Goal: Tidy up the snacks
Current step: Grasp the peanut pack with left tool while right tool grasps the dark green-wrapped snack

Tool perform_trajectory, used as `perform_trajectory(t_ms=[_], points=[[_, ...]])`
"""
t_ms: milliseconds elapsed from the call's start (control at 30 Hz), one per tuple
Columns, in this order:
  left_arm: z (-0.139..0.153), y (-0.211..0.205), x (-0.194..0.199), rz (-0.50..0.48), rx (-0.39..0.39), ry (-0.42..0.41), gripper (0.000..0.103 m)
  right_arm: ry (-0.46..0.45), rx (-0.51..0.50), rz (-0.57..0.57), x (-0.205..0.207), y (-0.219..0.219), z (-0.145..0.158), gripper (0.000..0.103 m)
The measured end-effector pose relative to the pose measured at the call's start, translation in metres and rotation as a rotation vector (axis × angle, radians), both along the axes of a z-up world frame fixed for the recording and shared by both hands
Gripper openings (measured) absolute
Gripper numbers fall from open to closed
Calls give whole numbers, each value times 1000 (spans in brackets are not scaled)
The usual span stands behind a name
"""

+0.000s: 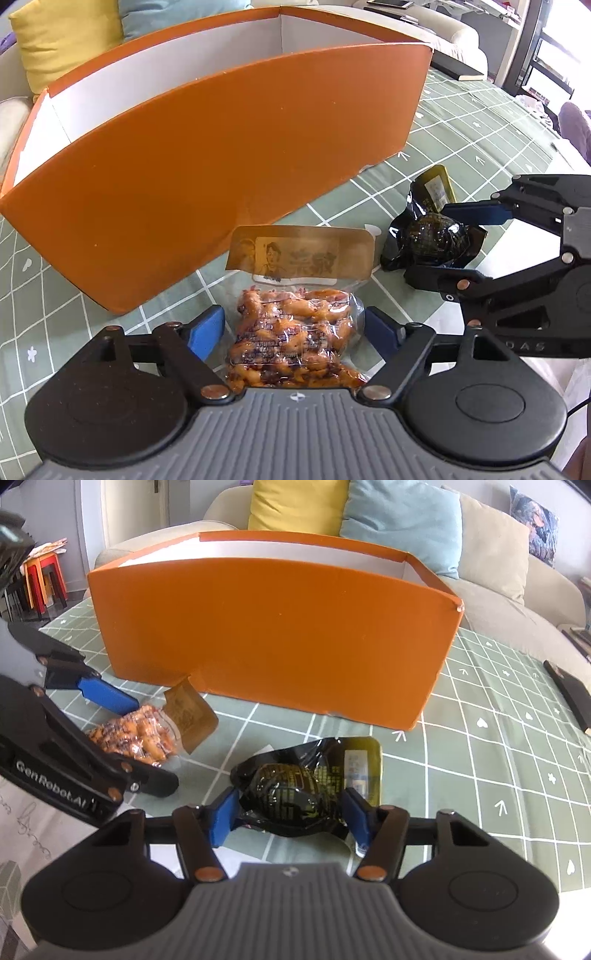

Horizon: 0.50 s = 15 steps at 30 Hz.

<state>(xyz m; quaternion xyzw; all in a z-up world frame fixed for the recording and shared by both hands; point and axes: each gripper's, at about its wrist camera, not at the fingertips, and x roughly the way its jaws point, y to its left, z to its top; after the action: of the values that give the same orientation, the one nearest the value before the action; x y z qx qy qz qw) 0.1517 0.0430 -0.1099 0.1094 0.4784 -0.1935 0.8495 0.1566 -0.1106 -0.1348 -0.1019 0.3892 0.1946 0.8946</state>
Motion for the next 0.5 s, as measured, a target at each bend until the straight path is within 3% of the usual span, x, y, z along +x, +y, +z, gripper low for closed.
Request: perform_trajectory(t_ms=[267, 500], points=[[1, -2, 0, 32, 4, 1, 85, 7, 6, -2, 3, -1, -1, 58], [1, -9, -8, 166, 4, -13, 79, 44, 11, -22, 6, -1, 2, 57]])
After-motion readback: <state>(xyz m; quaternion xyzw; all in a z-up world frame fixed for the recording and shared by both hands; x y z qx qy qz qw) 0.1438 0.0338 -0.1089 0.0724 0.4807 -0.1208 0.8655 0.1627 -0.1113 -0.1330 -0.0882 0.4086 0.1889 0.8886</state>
